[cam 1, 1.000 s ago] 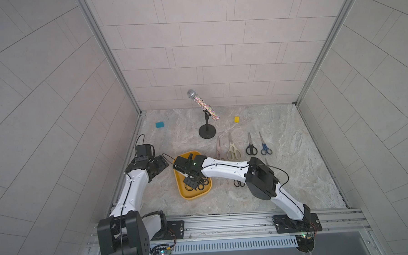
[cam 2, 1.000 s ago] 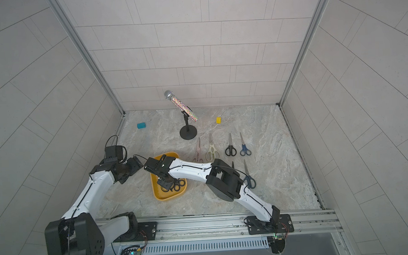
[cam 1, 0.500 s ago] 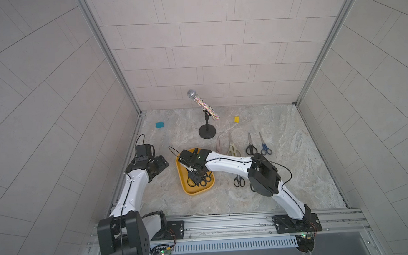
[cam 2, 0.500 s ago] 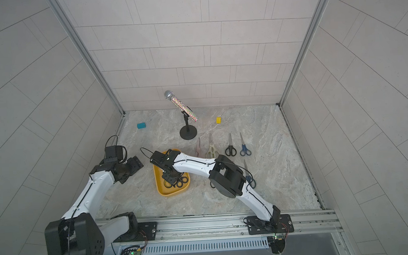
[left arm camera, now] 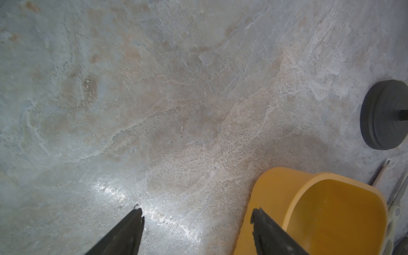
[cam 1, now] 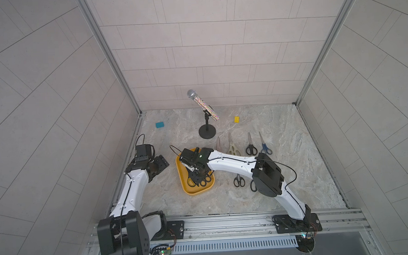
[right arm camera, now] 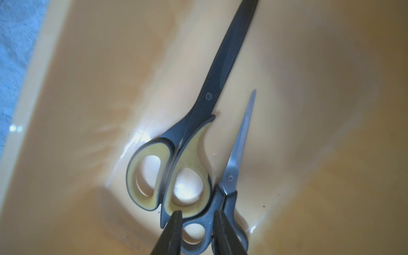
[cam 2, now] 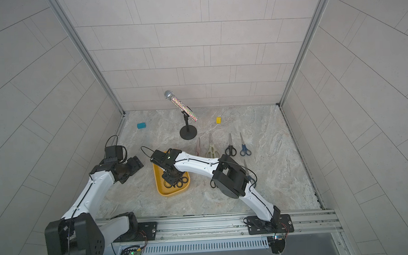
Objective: Take the scissors out of the storage box
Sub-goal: Pick up the scissors from the storage box.
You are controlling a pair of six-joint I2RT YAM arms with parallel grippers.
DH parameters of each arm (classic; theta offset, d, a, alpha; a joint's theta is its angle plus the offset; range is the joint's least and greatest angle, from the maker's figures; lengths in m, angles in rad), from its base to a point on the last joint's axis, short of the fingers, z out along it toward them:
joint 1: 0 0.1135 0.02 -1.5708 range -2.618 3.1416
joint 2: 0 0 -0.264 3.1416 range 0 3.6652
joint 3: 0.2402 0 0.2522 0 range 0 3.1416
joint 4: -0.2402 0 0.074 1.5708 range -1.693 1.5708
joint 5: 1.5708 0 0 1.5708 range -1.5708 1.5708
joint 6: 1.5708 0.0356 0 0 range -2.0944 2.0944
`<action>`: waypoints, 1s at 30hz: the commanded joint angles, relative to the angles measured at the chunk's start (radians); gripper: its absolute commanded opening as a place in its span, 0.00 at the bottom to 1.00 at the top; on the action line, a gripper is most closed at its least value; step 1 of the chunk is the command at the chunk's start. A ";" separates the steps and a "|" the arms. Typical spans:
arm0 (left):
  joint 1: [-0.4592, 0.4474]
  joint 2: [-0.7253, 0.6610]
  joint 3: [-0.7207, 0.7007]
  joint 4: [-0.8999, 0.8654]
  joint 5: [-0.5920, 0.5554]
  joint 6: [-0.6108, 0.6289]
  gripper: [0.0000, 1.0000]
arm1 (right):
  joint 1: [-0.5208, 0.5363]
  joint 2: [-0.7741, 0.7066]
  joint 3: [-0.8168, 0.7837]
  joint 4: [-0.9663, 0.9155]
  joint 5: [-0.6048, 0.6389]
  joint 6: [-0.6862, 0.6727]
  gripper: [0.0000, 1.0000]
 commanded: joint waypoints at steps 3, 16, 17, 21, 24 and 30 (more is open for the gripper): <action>0.005 -0.003 0.014 0.003 0.001 0.002 0.84 | 0.001 0.028 -0.006 -0.038 -0.014 0.020 0.28; 0.005 -0.003 0.013 0.004 0.002 0.004 0.84 | -0.004 0.104 -0.003 -0.029 -0.043 0.036 0.24; 0.005 -0.002 0.013 0.004 0.002 0.004 0.84 | -0.005 0.114 0.000 -0.028 -0.041 0.040 0.25; 0.005 -0.003 0.013 0.004 0.004 0.004 0.84 | -0.007 0.139 0.007 -0.027 0.028 0.061 0.25; 0.005 -0.001 0.012 0.006 0.004 0.003 0.84 | -0.006 0.141 0.007 -0.030 0.108 0.071 0.26; 0.005 0.000 0.010 0.007 0.008 0.003 0.84 | -0.007 0.153 0.009 -0.035 0.128 0.063 0.29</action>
